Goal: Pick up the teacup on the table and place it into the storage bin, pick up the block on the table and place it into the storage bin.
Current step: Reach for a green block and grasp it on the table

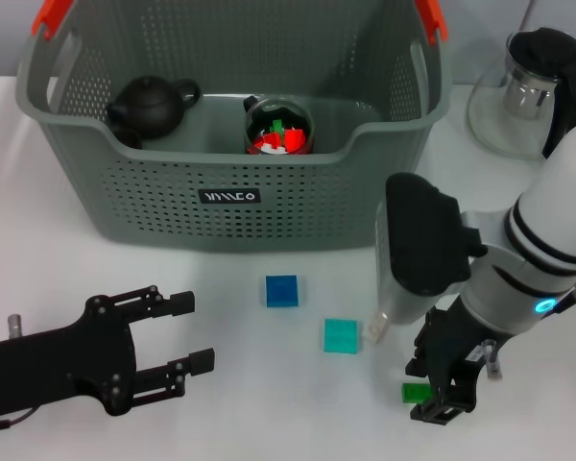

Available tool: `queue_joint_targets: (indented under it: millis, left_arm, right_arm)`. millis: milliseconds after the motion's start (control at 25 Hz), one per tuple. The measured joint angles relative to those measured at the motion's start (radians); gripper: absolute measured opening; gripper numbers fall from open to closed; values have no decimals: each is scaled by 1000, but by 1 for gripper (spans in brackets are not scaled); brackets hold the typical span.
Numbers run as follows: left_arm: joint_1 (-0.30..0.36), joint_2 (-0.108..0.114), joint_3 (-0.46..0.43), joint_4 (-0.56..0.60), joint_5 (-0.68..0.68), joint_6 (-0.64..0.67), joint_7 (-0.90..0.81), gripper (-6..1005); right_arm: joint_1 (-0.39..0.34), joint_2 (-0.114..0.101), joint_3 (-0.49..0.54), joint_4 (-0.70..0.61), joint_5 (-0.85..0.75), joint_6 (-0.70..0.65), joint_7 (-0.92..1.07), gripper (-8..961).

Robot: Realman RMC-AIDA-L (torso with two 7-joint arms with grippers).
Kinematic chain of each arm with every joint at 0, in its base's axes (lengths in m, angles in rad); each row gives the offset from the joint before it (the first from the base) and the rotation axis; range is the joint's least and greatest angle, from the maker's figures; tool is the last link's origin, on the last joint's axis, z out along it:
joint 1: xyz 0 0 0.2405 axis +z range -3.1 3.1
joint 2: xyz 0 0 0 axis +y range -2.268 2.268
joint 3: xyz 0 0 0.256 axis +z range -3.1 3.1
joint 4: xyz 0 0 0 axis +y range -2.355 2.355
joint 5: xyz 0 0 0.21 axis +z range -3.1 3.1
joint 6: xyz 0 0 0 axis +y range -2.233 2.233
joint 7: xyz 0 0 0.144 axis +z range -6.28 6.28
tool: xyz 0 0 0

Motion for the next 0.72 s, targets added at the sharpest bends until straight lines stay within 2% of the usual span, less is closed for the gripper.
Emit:
queue_joint_targets:
  millis: [120, 720]
  left_arm:
    - [0, -1, 0, -3, 0, -1, 0, 691]
    - [-1, -1, 0, -8, 0, -9, 0, 691]
  right_arm:
    - [2, -2, -40, 2, -2, 21, 20, 517]
    - [-3, -4, -76, 14, -10, 69, 44, 518]
